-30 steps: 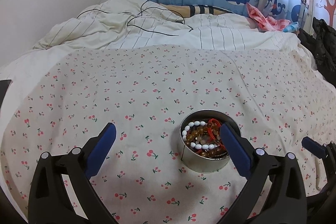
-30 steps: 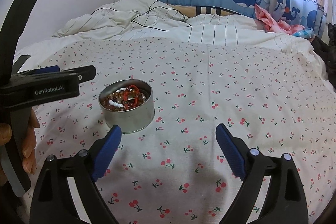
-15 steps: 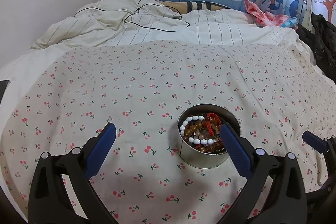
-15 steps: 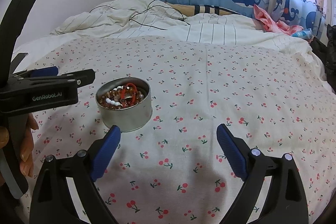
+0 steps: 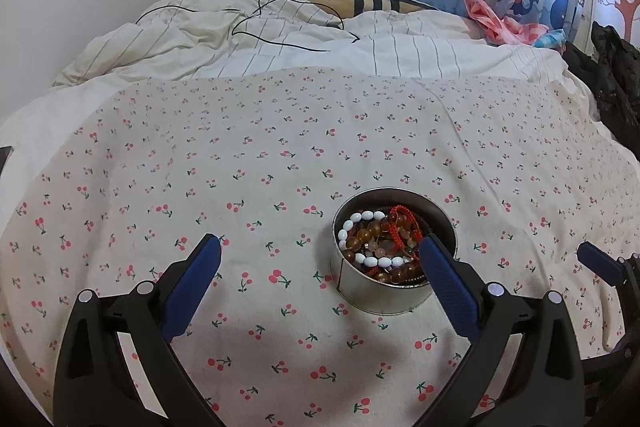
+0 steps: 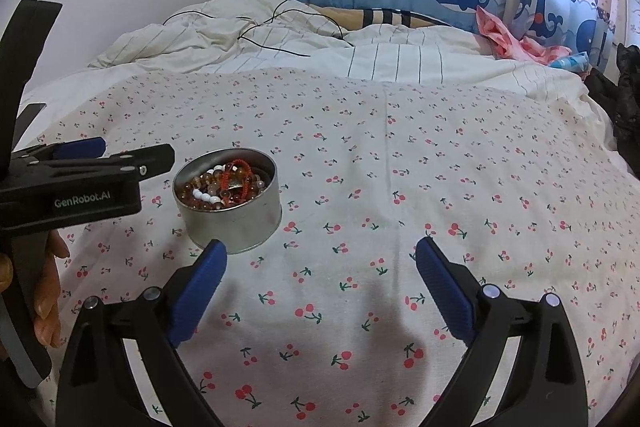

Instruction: Organize jewelry

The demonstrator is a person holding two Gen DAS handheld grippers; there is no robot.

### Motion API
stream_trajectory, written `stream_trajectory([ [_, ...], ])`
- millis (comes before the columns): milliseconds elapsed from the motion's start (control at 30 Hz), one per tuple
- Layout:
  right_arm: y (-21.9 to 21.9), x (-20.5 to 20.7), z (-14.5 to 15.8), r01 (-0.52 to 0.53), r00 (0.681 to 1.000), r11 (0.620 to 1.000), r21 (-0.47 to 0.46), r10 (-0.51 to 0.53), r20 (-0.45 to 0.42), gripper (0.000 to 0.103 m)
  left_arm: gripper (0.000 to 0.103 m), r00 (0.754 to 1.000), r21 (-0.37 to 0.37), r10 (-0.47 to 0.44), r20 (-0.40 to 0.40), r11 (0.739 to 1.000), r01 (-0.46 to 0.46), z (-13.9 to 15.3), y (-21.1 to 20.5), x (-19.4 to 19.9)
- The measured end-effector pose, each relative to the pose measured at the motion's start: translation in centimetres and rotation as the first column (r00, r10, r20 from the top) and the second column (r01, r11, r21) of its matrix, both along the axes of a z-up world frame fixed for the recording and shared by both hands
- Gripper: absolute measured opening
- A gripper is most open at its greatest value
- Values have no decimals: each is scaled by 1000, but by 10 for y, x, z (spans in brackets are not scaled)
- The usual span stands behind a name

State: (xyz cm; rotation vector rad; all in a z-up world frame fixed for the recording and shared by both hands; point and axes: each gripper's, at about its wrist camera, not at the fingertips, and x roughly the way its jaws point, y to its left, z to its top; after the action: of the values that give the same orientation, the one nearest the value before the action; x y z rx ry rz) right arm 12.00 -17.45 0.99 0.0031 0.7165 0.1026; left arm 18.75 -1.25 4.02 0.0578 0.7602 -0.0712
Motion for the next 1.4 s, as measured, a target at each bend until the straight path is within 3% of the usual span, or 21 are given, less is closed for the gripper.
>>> stream_trajectory([
  [1400, -2, 3, -7, 21, 999, 1000, -3, -21, -26, 92, 95, 999, -7, -2, -52, 1000, 2, -7, 3, 5],
])
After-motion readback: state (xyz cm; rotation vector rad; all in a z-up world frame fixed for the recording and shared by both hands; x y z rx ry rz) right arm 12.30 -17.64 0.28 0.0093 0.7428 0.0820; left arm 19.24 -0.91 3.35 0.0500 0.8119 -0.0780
